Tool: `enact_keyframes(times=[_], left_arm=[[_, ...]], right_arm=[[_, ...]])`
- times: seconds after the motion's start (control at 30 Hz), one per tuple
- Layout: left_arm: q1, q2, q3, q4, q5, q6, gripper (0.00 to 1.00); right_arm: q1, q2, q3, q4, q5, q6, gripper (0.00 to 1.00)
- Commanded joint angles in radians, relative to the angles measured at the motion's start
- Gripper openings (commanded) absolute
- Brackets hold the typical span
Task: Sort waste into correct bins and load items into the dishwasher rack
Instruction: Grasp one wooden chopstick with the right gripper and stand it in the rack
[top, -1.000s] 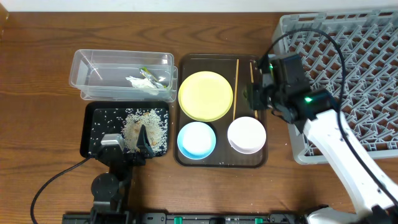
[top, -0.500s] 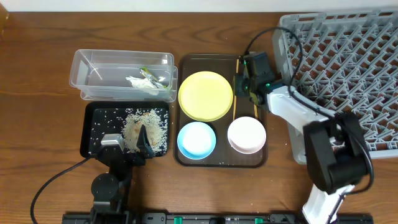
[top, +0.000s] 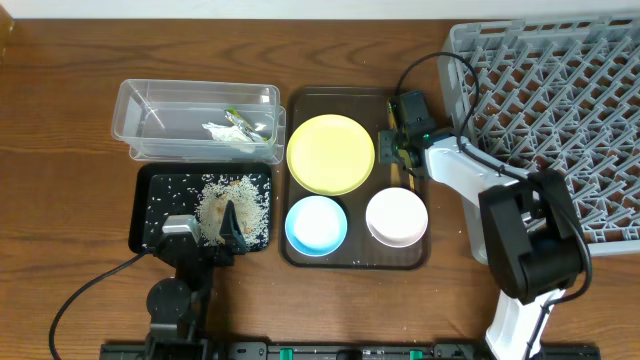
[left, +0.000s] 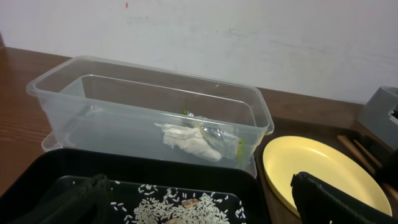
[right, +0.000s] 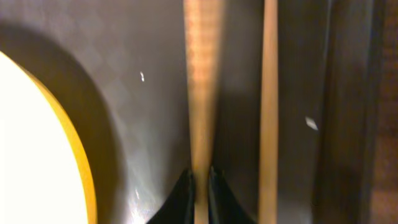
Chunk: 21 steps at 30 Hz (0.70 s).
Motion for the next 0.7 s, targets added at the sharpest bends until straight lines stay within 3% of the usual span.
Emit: enact_keyframes(times=[0.0,0.37,0.67], left_arm=[[0.005,-0.006,-0.03,-0.016,-0.005,0.01,0.95],[0.005,-0.006,-0.03,-0.017,-0.005,0.01,0.95],[0.005,-0.006,-0.03,-0.016,-0.005,0.01,0.95]], right_arm=[[-0.012,-0.091,-0.007,-0.041,0.009,0.005,0.01],[-0.092,-0.475,-0.007,-0.18,-0.004,-0.206,0.01],[-0.32,-0.442,-0.007,-0.088,0.045,-0.359,0.01]])
